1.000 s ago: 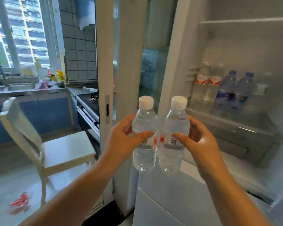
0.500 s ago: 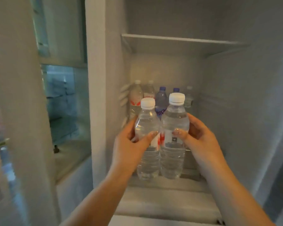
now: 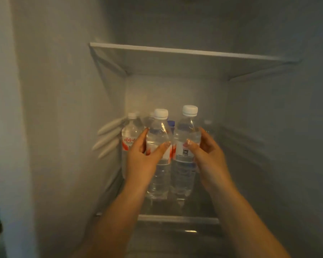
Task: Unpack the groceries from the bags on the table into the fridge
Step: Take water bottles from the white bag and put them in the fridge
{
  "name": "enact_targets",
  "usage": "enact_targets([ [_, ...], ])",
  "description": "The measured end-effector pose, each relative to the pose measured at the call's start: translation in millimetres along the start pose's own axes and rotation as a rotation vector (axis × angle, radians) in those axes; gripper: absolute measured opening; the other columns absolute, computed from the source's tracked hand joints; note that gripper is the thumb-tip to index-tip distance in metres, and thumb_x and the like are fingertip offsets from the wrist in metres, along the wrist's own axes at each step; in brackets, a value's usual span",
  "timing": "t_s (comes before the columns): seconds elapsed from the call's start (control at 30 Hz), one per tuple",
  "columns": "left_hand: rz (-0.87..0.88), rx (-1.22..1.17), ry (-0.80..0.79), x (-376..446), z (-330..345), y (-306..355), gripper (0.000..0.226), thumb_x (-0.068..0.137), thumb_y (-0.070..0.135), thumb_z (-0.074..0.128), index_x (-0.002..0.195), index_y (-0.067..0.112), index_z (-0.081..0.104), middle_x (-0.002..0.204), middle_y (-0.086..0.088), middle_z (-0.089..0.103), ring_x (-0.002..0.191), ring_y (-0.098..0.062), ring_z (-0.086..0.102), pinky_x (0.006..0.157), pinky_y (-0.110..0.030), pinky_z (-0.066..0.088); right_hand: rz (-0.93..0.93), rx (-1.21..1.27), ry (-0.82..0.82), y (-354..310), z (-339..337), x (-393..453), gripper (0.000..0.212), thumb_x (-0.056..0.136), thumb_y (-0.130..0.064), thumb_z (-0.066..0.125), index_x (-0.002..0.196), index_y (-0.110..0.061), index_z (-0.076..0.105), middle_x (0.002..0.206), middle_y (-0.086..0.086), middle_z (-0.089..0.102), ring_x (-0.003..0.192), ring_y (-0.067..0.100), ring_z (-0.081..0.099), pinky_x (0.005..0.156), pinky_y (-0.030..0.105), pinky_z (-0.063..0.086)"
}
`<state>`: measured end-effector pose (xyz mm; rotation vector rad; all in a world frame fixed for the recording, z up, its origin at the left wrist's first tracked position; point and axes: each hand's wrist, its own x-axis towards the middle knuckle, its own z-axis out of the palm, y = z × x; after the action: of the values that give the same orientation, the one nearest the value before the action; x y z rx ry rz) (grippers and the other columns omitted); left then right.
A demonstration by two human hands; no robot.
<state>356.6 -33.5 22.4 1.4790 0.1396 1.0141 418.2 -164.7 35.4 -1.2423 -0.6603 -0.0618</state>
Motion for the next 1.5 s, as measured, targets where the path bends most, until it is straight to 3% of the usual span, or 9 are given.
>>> enact_targets([
  [0.13, 0.010, 0.053, 0.026, 30.9, 7.4, -25.6, 0.064, 0.076, 0.026, 0.074, 0.134, 0.028, 0.048, 0.123, 0.002, 0.062, 0.106, -0.016, 0.062, 0.089, -0.043, 0.053, 0.034, 0.053, -0.002, 30.8, 3.2, 37.0, 0.042, 0.082, -0.017, 0.068, 0.120, -0.031, 0.059, 0.114, -0.007, 0.068, 0.102, 0.016, 0.066, 0.087, 0.043, 0.054],
  [0.43, 0.040, 0.138, 0.064, 64.9, 5.0, -68.1, 0.060, 0.077, 0.029, 0.073, 0.133, 0.028, 0.050, 0.118, 0.002, 0.065, 0.102, -0.014, 0.064, 0.085, -0.041, 0.055, 0.079, -0.057, -0.050, 87.3, 5.3, 75.8, 0.050, 0.081, -0.028, 0.068, 0.129, -0.027, 0.053, 0.125, -0.005, 0.061, 0.112, 0.015, 0.059, 0.092, 0.042, 0.052],
  [0.6, 0.117, 0.222, 0.054, 65.0, 1.9, -73.5, 0.063, 0.081, 0.035, 0.068, 0.138, 0.030, 0.042, 0.124, 0.007, 0.059, 0.107, -0.009, 0.060, 0.090, -0.040, 0.053, -0.003, -0.170, -0.087, 89.2, 6.3, 77.9, 0.047, 0.086, -0.028, 0.063, 0.131, -0.028, 0.050, 0.120, -0.012, 0.061, 0.110, 0.007, 0.058, 0.091, 0.028, 0.051],
  [0.83, 0.317, 0.549, -0.006, 49.4, -9.9, -78.5, 0.081, 0.081, 0.027, 0.071, 0.145, 0.032, 0.020, 0.147, -0.003, 0.033, 0.129, -0.014, 0.040, 0.097, -0.023, 0.041, -0.133, -0.458, -0.170, 92.2, 3.4, 74.3, 0.065, 0.079, -0.043, 0.067, 0.136, -0.033, 0.038, 0.128, -0.012, 0.055, 0.115, 0.005, 0.055, 0.093, 0.026, 0.049],
  [0.97, 0.401, 0.816, -0.131, 28.8, -26.3, -88.6, 0.109, 0.073, 0.026, 0.078, 0.142, 0.035, -0.005, 0.156, 0.003, 0.010, 0.142, -0.015, 0.014, 0.113, -0.036, 0.022, -0.089, -0.595, -0.227, 103.6, -1.8, 62.9, 0.085, 0.067, -0.040, 0.076, 0.136, -0.041, 0.027, 0.129, -0.012, 0.053, 0.116, 0.008, 0.055, 0.094, 0.041, 0.050],
  [1.1, 0.489, 1.197, -0.200, 18.5, -41.3, -101.1, 0.132, 0.062, 0.038, 0.084, 0.142, 0.036, -0.021, 0.153, 0.000, -0.014, 0.142, -0.020, -0.012, 0.113, -0.040, 0.003, -0.047, -0.701, -0.239, 114.3, -1.9, 49.9, 0.096, 0.073, -0.026, 0.078, 0.142, -0.039, 0.012, 0.143, -0.009, 0.040, 0.129, 0.017, 0.045, 0.102, 0.046, 0.043],
  [1.17, 0.489, 1.309, -0.168, 14.5, -41.9, -102.9, 0.134, 0.057, 0.042, 0.085, 0.145, 0.032, -0.015, 0.154, -0.007, -0.013, 0.142, -0.026, -0.016, 0.111, -0.048, 0.002, -0.039, -0.697, -0.247, 115.6, -1.2, 49.7, 0.097, 0.073, -0.025, 0.078, 0.143, -0.037, 0.012, 0.145, -0.008, 0.037, 0.131, 0.018, 0.042, 0.104, 0.044, 0.041],
  [1.3, 0.657, 1.485, -0.160, 14.1, -38.5, -106.7, 0.130, 0.043, 0.033, 0.092, 0.148, 0.014, 0.017, 0.154, -0.018, 0.012, 0.142, -0.036, 0.005, 0.106, -0.060, 0.015, -0.053, -0.669, -0.233, 119.0, 0.6, 50.0, 0.095, 0.074, -0.024, 0.078, 0.143, -0.035, 0.014, 0.144, -0.007, 0.037, 0.131, 0.018, 0.042, 0.105, 0.042, 0.041],
  [1.5, 0.689, 1.618, -0.167, 27.1, -38.2, -110.9, 0.127, 0.040, 0.047, 0.090, 0.144, 0.011, 0.026, 0.152, -0.017, 0.019, 0.143, -0.033, 0.004, 0.103, -0.066, 0.015, -0.029, -0.688, -0.197, 125.3, 5.1, 48.8, 0.100, 0.071, -0.023, 0.080, 0.142, -0.038, 0.012, 0.145, -0.006, 0.034, 0.132, 0.020, 0.039, 0.104, 0.047, 0.041],
])
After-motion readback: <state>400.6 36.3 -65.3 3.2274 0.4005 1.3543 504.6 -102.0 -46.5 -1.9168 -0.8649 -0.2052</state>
